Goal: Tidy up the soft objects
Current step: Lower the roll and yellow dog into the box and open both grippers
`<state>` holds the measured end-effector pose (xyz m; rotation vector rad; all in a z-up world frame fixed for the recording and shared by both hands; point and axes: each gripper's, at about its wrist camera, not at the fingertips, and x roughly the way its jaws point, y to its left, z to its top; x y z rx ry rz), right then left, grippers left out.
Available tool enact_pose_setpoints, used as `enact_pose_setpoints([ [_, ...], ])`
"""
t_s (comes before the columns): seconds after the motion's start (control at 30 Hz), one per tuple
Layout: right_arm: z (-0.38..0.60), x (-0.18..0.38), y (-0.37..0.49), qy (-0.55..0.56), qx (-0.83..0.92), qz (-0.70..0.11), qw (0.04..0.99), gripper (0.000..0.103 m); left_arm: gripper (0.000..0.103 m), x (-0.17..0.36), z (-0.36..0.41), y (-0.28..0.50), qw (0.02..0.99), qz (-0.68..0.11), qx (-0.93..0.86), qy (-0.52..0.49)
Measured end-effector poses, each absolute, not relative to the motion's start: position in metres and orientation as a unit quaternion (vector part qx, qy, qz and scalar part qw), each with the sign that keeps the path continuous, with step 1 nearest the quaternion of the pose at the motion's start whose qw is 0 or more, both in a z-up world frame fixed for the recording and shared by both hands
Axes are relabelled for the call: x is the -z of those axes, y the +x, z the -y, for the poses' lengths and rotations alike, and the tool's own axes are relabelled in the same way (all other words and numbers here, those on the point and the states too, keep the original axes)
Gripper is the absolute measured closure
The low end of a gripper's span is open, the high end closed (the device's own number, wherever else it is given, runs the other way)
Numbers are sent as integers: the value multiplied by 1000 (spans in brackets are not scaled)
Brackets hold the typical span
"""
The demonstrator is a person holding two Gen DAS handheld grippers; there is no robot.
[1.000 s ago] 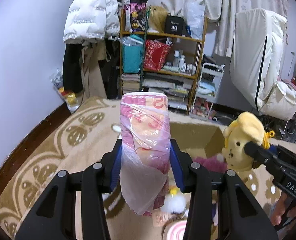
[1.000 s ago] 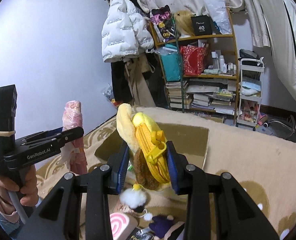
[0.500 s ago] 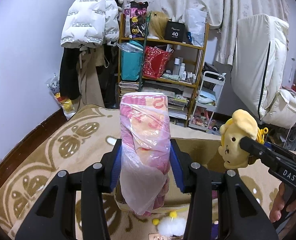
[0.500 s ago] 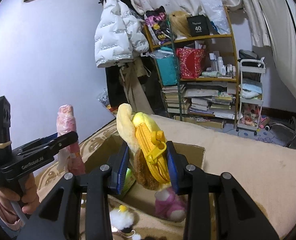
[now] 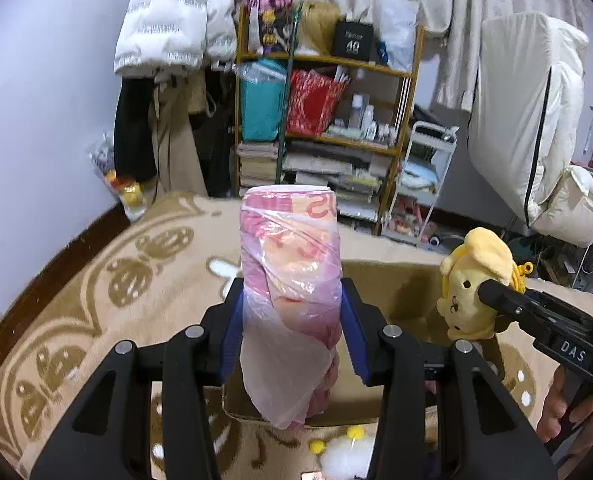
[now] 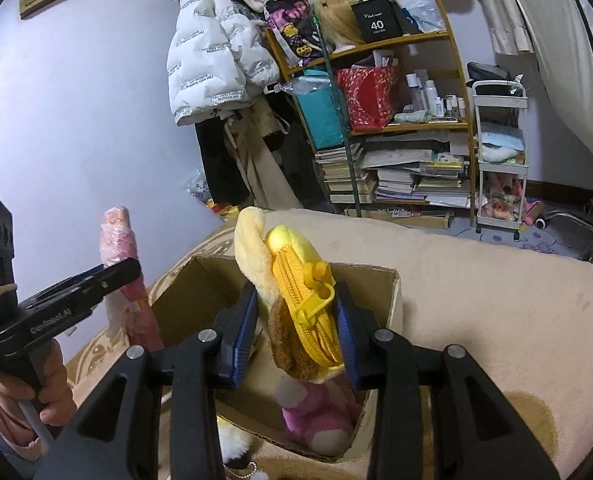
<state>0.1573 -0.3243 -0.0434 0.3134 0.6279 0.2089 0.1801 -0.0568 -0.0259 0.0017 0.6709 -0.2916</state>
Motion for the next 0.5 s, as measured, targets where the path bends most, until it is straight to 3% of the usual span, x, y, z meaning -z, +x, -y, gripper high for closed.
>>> enact_pose_setpoints([
  [0.17,316,46,159,128,-101,-322,933,62,59,31,56,182,931,-337,140,-1],
  [0.27,316,48,159,125,-98,-325,932,58,47,32,55,182,930,-341,133,-4],
  [0.43,319,49,157,132,-92,-327,931,58,44,37,53,180,928,-351,124,-4],
  [0.5,321,50,157,137,-90,-328,930,57,36,38,51,179,928,-353,121,-4],
])
